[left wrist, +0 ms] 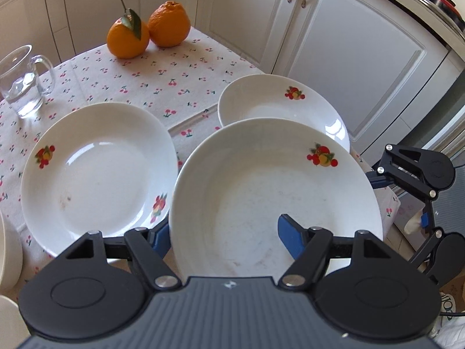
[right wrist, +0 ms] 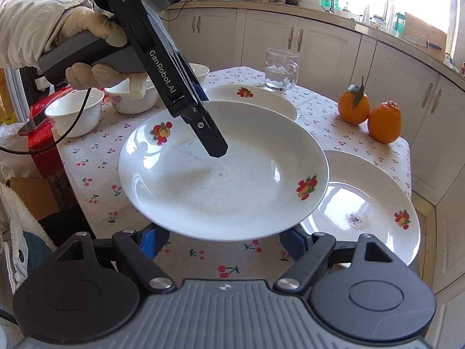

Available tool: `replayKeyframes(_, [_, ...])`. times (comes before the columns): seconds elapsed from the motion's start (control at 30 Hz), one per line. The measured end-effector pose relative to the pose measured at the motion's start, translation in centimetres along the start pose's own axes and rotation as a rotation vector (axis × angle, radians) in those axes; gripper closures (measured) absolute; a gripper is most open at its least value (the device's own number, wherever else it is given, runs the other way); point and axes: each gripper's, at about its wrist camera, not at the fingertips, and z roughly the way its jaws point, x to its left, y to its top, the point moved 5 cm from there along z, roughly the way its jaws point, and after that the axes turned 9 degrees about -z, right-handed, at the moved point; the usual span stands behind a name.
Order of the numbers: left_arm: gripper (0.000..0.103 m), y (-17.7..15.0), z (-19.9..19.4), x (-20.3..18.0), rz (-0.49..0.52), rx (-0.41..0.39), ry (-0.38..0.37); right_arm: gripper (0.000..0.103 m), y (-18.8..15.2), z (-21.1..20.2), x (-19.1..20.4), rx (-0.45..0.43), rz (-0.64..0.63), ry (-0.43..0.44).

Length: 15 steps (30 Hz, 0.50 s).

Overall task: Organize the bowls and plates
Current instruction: 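Lower the deep plate onto the other deep plate and open the left gripper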

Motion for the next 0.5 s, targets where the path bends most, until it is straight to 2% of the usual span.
replayKeyframes(0.5, [0.030, 6.1, 5.3, -5.0, 0.146, 0.024, -0.066, 0.017, -3.0, -2.7, -5.4, 0.028, 0.100, -0.133])
